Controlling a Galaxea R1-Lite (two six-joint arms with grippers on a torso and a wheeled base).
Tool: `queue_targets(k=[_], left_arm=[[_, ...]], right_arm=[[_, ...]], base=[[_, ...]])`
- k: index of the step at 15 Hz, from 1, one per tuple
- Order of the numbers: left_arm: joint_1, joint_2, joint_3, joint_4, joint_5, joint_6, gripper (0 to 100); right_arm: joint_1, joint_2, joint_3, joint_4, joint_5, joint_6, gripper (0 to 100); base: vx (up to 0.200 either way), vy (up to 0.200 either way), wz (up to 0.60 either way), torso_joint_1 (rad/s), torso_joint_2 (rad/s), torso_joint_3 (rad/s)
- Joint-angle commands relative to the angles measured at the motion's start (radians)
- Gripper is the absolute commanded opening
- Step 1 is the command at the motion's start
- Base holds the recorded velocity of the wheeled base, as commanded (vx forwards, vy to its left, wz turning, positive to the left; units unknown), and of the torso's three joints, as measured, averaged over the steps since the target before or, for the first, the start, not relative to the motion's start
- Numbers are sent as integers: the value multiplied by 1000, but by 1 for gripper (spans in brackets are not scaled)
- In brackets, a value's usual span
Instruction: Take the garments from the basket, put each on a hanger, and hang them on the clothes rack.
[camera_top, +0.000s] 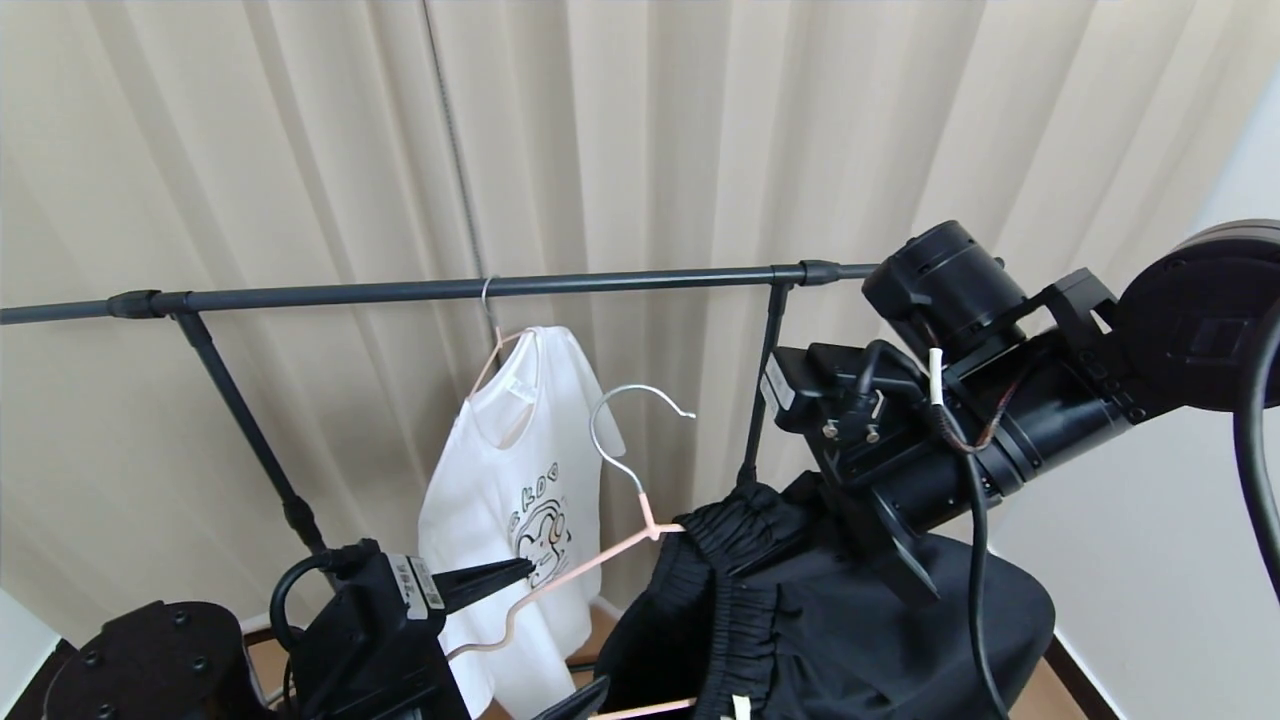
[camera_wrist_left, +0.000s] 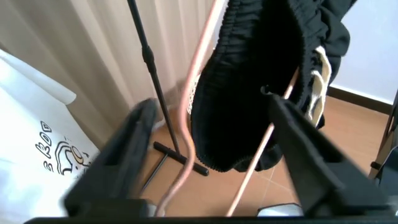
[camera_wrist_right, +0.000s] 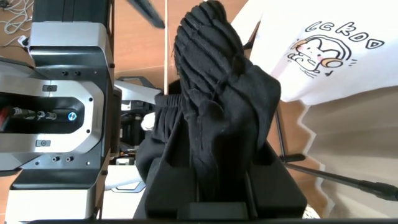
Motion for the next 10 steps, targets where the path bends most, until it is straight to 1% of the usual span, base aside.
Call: queue_targets(k=[1, 2, 3, 4, 5, 7, 8, 9, 10], left_arm=[[15, -5, 0, -2, -3, -47, 100], [26, -8, 0, -2, -4, -67, 100], [52, -43, 0, -2, -46, -110, 100], [92, -65, 0, -2, -107, -138, 100], [162, -92, 0, -2, -208, -176, 100], [247, -111, -9, -2, -316, -228, 100], [331, -105, -21, -2, -429, -314, 100], [337, -77, -35, -2, -432, -331, 100], [336, -46, -46, -2, -432, -331, 100]], right_arm=[[-1, -46, 43, -1, -2, -1, 0], [-1, -52, 50, -2, -2, -1, 0], [-7, -69, 61, -1, -10, -1, 0], [-15, -80, 69, -2, -30, -1, 0], [-24, -91, 70, -10, -56, -1, 0], [-24, -103, 73, -30, -106, -1, 0], [-21, -118, 72, -70, -200, 0, 0], [-12, -123, 73, -96, -268, 0, 0], [11, -132, 73, -116, -330, 0, 0]], base=[[0, 0, 0, 0, 0, 0], [0, 0, 0, 0, 0, 0], [0, 0, 0, 0, 0, 0], [0, 0, 0, 0, 0, 0], [0, 0, 0, 0, 0, 0], [0, 0, 0, 0, 0, 0], [0, 0, 0, 0, 0, 0], [0, 0, 0, 0, 0, 0], [0, 0, 0, 0, 0, 0]])
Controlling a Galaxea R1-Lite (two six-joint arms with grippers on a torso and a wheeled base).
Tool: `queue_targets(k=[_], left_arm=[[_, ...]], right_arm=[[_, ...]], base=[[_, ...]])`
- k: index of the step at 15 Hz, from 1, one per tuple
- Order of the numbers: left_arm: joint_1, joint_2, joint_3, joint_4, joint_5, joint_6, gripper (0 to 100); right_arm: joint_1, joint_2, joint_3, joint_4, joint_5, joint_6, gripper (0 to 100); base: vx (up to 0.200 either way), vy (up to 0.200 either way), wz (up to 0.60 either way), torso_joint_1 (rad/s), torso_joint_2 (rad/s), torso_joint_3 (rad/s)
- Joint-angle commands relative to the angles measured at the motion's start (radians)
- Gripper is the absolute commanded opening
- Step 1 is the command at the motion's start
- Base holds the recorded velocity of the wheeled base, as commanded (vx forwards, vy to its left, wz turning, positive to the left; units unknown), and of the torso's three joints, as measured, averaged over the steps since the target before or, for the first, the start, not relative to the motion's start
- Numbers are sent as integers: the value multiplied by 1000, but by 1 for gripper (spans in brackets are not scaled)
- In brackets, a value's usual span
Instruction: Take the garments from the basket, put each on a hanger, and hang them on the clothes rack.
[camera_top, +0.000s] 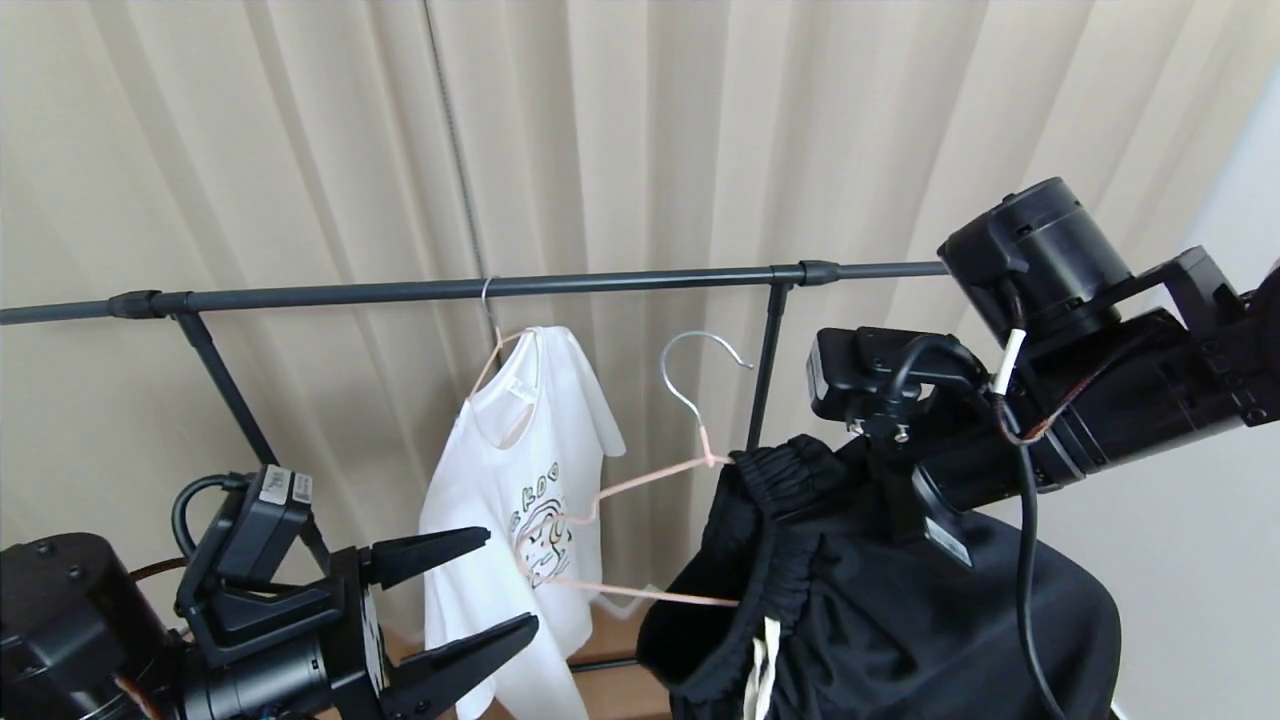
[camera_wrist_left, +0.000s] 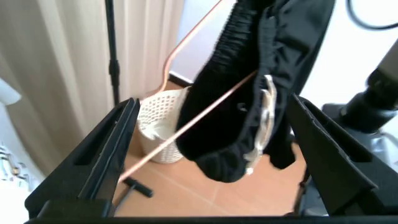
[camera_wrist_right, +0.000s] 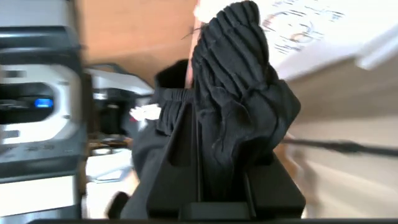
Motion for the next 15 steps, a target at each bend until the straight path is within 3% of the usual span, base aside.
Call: queue_targets(k=[1, 2, 3, 5, 6, 8, 11, 15], left_arm=[[5, 60, -45, 15, -9, -14, 100], [3, 60, -47, 19, -9, -14, 100], [-20, 59, -105, 187, 15, -12, 100], [-83, 57, -195, 397, 162, -11, 100], [-147, 64, -258, 529, 310, -11, 100], [-225, 82, -344, 685, 478, -20, 100], [-279, 143, -392, 702, 577, -109, 100], [-291, 182, -410, 700, 617, -126, 100]], right_arm=[[56, -31, 2, -50, -121, -1, 0], [58, -31, 2, -52, -125, -1, 0], [87, -52, 10, -78, -199, -1, 0], [97, -78, 37, -124, -220, -1, 0], [97, -101, 70, -167, -220, -2, 0], [110, -129, 149, -263, -214, -2, 0], [156, -166, 246, -351, -217, -2, 0], [199, -207, 261, -354, -214, -1, 0]], base=[[0, 0, 0, 0, 0, 0], [0, 0, 0, 0, 0, 0], [0, 0, 0, 0, 0, 0], [0, 0, 0, 0, 0, 0], [0, 0, 0, 0, 0, 0], [0, 0, 0, 0, 0, 0], [0, 0, 0, 0, 0, 0], [0, 0, 0, 0, 0, 0]])
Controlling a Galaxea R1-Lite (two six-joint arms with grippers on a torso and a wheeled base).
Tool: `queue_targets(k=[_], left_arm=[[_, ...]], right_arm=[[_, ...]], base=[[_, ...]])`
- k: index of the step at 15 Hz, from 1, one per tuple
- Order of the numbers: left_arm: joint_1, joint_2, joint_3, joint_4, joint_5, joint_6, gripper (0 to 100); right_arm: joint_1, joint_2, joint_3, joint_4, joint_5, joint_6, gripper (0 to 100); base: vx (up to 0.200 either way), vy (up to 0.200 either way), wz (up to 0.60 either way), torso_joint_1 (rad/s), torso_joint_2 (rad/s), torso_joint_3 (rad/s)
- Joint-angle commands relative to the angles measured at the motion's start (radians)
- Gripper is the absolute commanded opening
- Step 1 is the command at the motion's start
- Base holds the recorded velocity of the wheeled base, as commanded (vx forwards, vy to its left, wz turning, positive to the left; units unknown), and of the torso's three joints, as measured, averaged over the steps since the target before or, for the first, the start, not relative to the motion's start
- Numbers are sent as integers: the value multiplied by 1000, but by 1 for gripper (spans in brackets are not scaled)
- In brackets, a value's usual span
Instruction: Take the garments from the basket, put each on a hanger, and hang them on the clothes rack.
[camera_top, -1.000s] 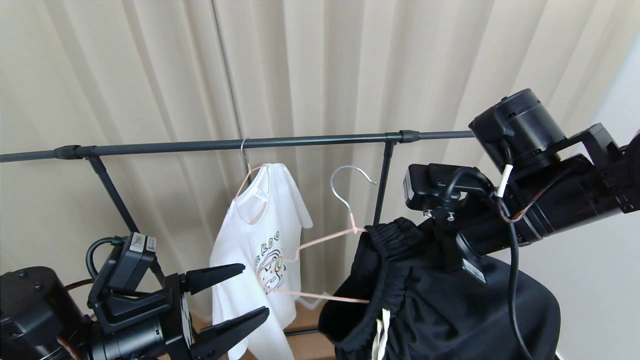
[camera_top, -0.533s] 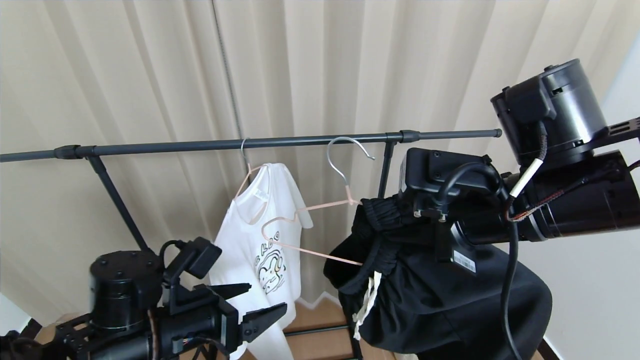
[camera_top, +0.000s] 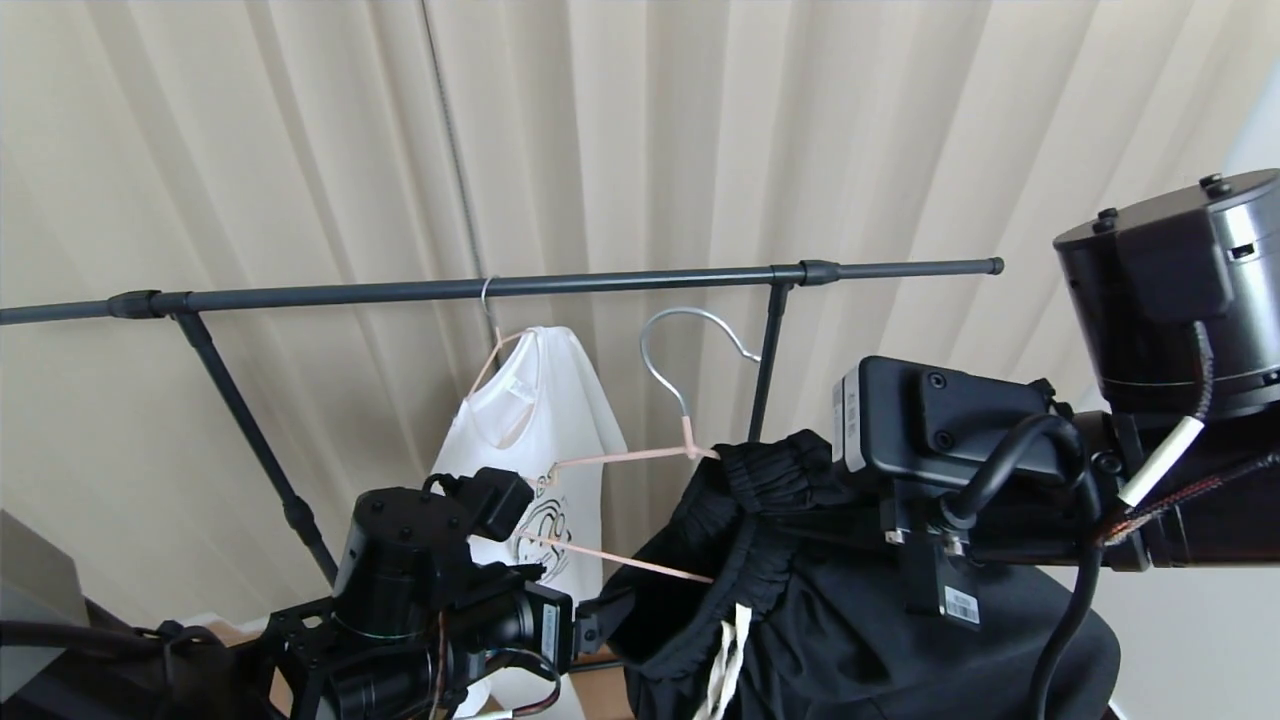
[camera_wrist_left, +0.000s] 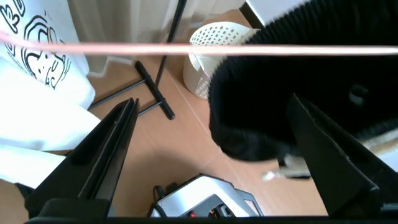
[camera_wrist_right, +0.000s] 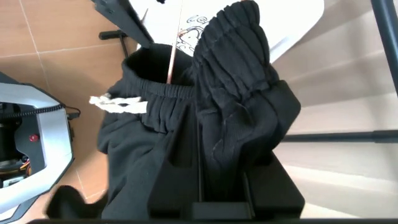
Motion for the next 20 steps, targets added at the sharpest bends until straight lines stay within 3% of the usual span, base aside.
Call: queue_targets(k=[1, 5, 6, 13, 16, 20], left_arm=[[-8, 25, -2, 0, 1, 0, 100], [-29, 43, 4, -2, 13, 1, 100], [-32, 56, 4, -2, 27, 3, 0], [-47, 59, 12, -5, 37, 9, 0], [-40, 11, 12, -5, 37, 12, 0], [38, -59, 9, -5, 36, 58, 0]], right_arm=[[24, -35, 3, 0, -11, 0, 0], [24, -40, 14, -4, -14, 1, 0], [24, -40, 14, -4, -14, 1, 0], [17, -83, 36, -2, -14, 9, 0], [-49, -94, 69, -7, -6, 12, 0], [-118, -131, 160, -50, 78, 72, 0]], base=[[0, 0, 0, 0, 0, 0], [0, 0, 0, 0, 0, 0], [0, 0, 0, 0, 0, 0], [0, 0, 0, 0, 0, 0], [0, 0, 0, 0, 0, 0], [0, 0, 0, 0, 0, 0]])
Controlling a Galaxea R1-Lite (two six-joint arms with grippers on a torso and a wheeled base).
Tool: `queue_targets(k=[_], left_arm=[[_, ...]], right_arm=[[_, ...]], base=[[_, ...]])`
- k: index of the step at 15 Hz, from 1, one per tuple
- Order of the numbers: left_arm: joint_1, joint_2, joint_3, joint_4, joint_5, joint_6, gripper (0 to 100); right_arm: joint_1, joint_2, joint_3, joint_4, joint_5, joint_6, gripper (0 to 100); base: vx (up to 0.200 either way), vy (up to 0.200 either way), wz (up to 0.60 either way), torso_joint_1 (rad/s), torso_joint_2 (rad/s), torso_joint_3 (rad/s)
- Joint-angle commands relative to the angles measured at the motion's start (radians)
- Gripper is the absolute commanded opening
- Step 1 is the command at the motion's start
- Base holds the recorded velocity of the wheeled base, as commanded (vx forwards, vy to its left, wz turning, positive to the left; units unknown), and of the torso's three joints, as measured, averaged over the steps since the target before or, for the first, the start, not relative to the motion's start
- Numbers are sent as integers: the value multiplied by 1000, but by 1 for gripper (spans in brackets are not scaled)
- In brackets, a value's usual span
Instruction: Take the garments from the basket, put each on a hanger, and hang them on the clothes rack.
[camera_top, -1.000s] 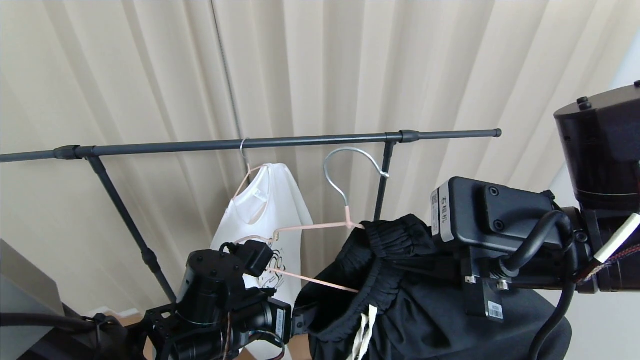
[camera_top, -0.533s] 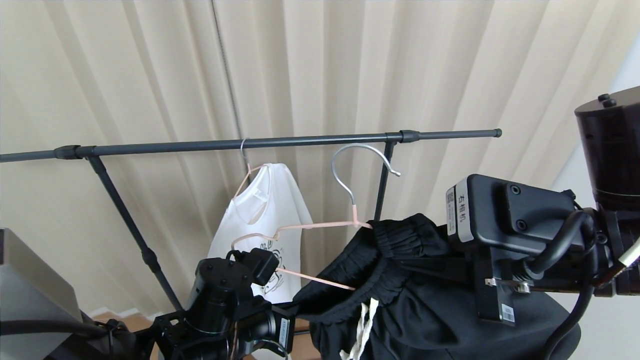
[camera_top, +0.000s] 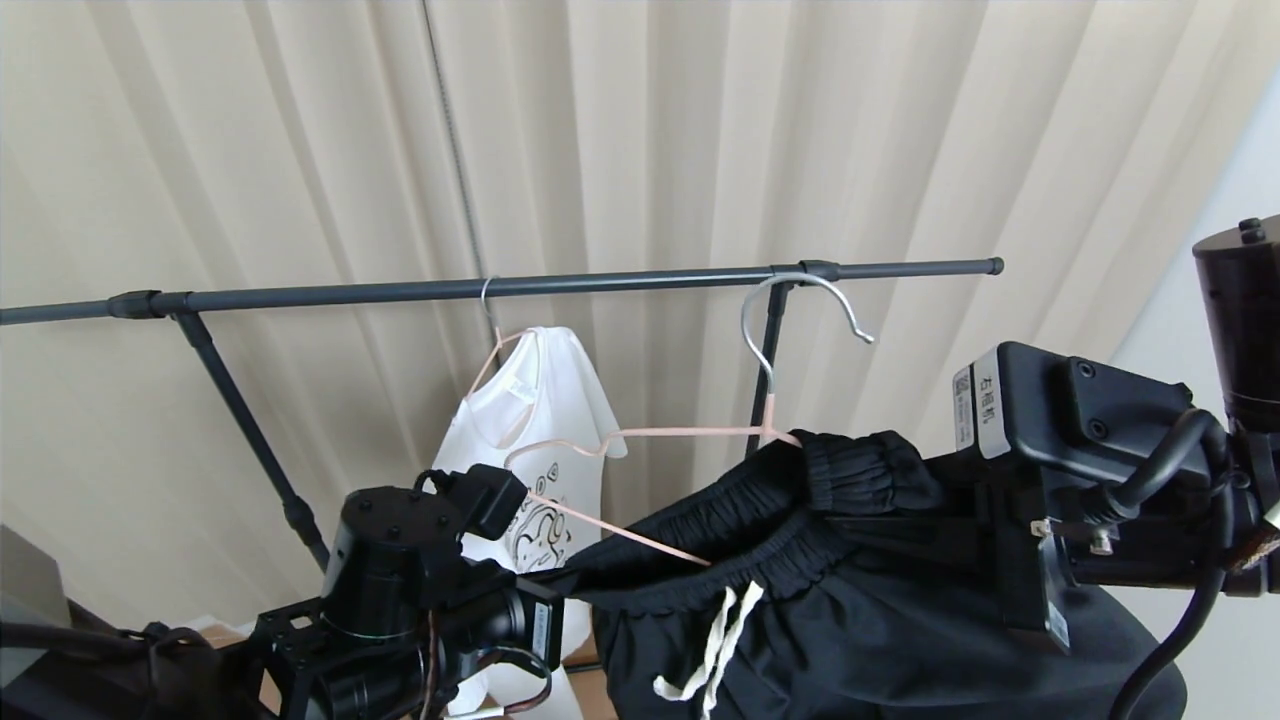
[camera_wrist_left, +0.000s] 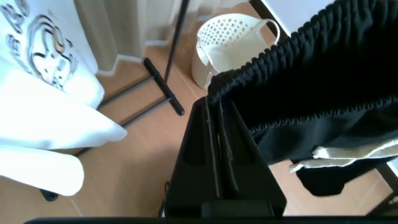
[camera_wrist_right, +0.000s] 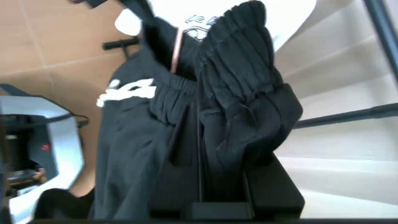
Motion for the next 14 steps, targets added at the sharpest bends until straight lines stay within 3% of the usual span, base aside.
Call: queue_targets(k=[1, 4, 8, 14], left_arm=[[31, -48, -2, -1, -1, 2, 0], [69, -38, -9, -1, -1, 21, 0], [117, -26, -27, -1, -1, 27, 0], [170, -3, -58, -1, 3, 42, 0]], right_arm=[[-43, -15, 72, -54, 24, 2, 0], [-89, -27, 201, -225, 100, 13, 0], [-95, -25, 388, -433, 120, 18, 0], [-93, -5, 436, -445, 117, 10, 0]], base=[[0, 0, 0, 0, 0, 0], [0, 0, 0, 0, 0, 0], [0, 0, 0, 0, 0, 0], [0, 0, 0, 0, 0, 0]])
